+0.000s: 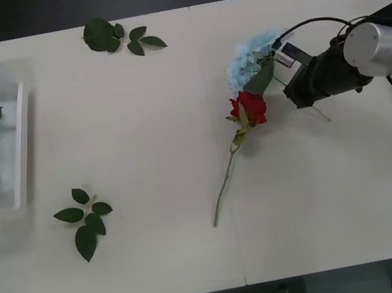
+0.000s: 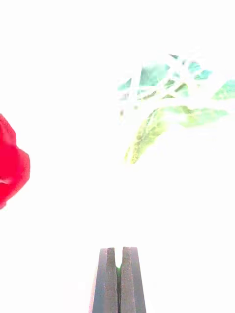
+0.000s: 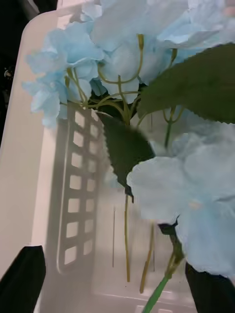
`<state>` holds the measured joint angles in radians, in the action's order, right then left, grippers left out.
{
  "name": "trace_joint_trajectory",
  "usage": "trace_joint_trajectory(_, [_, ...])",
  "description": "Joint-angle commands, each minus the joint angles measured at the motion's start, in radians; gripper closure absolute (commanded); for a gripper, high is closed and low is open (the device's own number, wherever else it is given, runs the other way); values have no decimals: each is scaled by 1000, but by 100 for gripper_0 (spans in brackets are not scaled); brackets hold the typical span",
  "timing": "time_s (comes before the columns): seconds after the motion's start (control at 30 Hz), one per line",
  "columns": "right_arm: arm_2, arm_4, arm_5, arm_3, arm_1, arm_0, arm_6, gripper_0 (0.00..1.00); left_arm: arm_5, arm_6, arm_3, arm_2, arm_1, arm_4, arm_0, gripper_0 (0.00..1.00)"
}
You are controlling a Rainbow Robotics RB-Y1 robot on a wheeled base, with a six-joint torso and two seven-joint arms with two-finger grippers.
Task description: Put the red flowers into the right box and the blue flowers into the left box
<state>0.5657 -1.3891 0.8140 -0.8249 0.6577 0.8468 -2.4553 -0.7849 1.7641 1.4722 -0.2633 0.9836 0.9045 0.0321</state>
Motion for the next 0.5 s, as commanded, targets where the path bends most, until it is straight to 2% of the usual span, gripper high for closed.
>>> trace_joint_trajectory(0.03, [-142, -90, 120, -7, 25, 41, -5, 100, -128, 35, 143, -22, 15, 86, 5, 0])
trace_joint_trajectory(0.17, [-247, -182, 237, -7, 33, 41, -27, 100, -226, 37, 249, -62, 15, 146, 19, 0])
trace_joint_trajectory(0.33, [-354, -317, 338, -5, 20, 35, -140, 100, -373, 35, 333, -83, 13, 237, 94, 0])
trace_joint_trajectory(0.5, [-412, -452, 406, -5, -23, 29, -232, 100, -421, 34, 350, 12, 13, 398, 193, 0])
